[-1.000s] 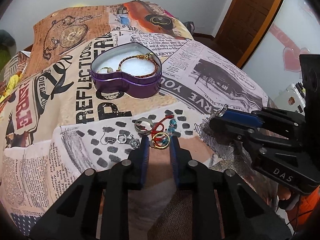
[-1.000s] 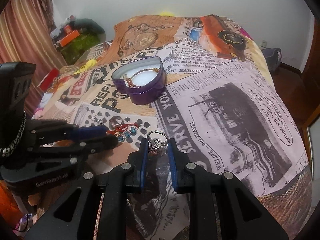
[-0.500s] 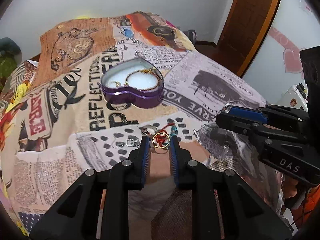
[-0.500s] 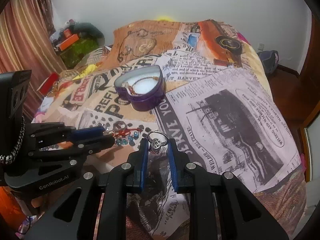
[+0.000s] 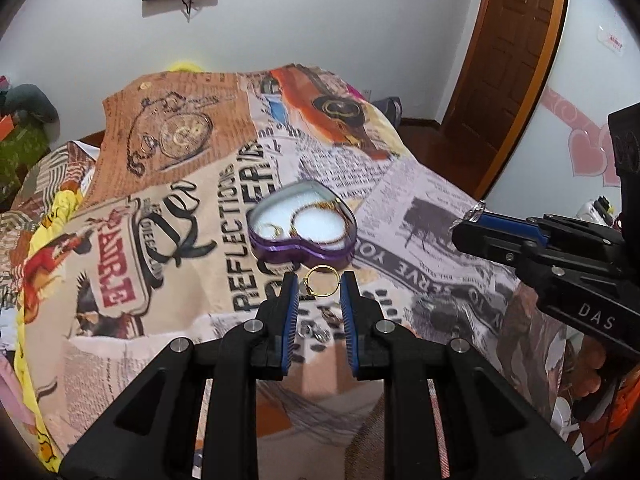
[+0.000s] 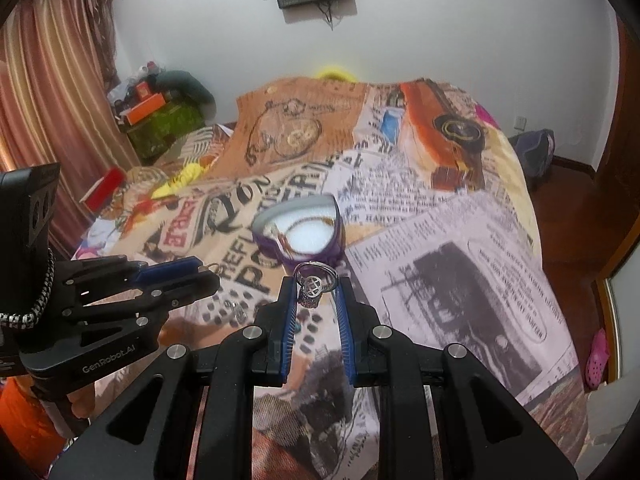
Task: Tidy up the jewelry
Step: 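Carry both rings over the heart tin and lower them onto the foam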
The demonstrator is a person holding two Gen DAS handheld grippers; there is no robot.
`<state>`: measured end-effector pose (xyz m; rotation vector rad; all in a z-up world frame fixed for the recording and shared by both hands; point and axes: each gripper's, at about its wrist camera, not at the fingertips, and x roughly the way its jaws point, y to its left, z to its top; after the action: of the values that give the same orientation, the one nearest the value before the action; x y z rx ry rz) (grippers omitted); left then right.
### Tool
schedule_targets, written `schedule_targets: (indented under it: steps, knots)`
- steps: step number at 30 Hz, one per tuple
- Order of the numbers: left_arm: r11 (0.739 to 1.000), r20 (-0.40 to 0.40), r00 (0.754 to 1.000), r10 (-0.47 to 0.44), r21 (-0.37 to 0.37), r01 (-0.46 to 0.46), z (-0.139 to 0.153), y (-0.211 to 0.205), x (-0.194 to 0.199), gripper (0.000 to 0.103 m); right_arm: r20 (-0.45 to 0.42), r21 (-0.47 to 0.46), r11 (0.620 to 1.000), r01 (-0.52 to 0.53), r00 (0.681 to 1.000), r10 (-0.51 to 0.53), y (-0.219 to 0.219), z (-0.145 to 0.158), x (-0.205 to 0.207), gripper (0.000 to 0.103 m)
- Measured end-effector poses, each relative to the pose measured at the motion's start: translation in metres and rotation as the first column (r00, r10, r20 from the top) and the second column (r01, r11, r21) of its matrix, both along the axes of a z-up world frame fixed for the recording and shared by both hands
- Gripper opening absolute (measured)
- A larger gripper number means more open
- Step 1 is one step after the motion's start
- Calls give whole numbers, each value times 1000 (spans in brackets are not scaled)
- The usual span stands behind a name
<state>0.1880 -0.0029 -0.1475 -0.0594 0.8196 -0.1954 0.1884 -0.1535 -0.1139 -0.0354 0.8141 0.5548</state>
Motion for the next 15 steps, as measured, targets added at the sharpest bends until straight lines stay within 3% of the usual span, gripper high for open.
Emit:
schedule_targets:
  steps: [15]
  knots:
    - [1000,66,997,26,-6,-25,13,20,33,20,50,9,1000,-11,999,10,18,12,24,18]
